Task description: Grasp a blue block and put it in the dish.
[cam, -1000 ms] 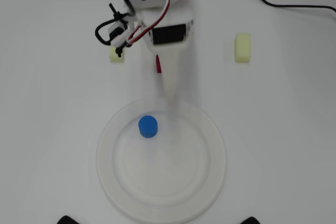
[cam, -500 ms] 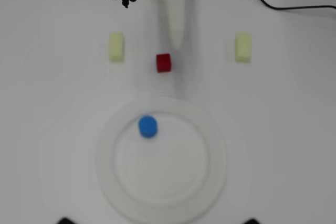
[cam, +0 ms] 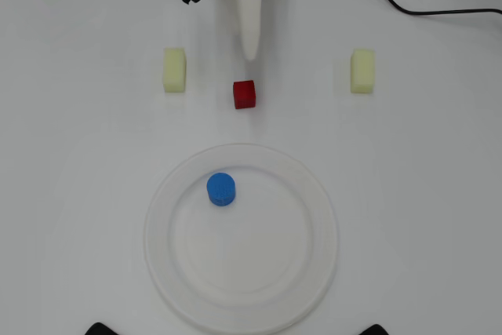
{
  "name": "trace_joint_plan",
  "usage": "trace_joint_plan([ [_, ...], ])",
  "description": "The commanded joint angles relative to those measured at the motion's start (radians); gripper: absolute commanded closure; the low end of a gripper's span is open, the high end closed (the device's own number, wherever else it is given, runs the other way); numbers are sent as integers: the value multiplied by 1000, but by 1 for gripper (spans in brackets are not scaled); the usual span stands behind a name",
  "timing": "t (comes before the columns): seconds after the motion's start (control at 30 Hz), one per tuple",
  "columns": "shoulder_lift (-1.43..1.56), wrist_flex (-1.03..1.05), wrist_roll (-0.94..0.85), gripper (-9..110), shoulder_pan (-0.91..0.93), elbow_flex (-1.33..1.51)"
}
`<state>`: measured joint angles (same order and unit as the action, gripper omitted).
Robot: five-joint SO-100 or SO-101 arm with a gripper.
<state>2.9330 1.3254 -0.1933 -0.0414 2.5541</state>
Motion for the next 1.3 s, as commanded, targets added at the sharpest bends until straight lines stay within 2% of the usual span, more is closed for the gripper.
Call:
trace_joint_plan([
  [0.0,150,-35,-26,66,0,126],
  [0.23,419,-26,-31,75,-3,310],
  [0.5,514,-18,81,101,-55,407],
  [0.77,515,51,153,101,-66,433],
  [1.27,515,48,143,101,-61,598],
])
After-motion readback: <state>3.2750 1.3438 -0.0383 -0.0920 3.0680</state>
